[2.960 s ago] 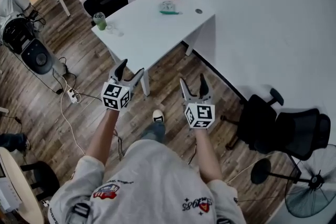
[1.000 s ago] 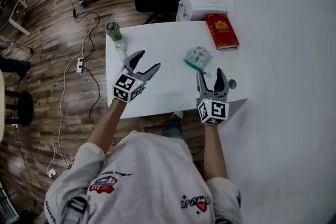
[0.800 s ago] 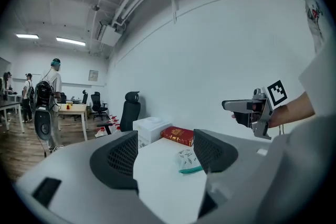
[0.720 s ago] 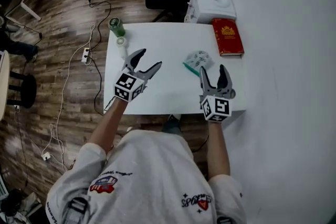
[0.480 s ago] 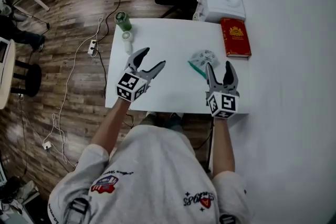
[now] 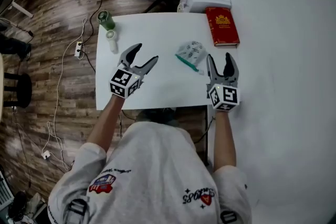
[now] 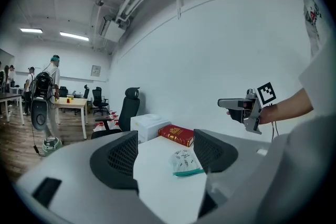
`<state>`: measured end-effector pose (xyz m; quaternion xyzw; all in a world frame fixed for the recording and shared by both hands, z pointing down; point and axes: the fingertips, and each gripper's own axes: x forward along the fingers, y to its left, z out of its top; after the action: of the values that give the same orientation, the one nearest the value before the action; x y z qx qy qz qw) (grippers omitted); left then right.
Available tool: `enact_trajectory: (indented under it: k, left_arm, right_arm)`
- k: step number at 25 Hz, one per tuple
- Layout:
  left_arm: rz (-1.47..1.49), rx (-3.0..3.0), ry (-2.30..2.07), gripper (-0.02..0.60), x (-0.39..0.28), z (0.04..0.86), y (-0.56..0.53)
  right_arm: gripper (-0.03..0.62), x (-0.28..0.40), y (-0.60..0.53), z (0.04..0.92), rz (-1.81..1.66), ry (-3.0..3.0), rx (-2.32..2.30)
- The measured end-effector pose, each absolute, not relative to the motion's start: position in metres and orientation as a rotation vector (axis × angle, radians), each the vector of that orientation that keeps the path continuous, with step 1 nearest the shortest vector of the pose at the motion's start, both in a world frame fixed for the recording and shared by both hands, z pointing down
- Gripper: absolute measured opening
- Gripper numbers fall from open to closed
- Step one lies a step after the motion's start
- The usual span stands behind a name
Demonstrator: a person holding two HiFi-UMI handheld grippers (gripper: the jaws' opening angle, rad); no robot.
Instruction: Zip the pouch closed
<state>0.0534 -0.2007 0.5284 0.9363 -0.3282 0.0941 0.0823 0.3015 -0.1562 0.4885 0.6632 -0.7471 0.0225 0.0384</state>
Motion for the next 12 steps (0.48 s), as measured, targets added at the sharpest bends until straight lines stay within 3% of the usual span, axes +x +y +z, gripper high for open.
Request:
enact_trajectory:
  k: [12]
  left_arm:
    - [0.325,2.741,-0.904,0.321,0.08,0.568,-0.21]
  right_arm:
    - [0.285,0.33,-0.136,0.585,0.194,-2.115,1.858]
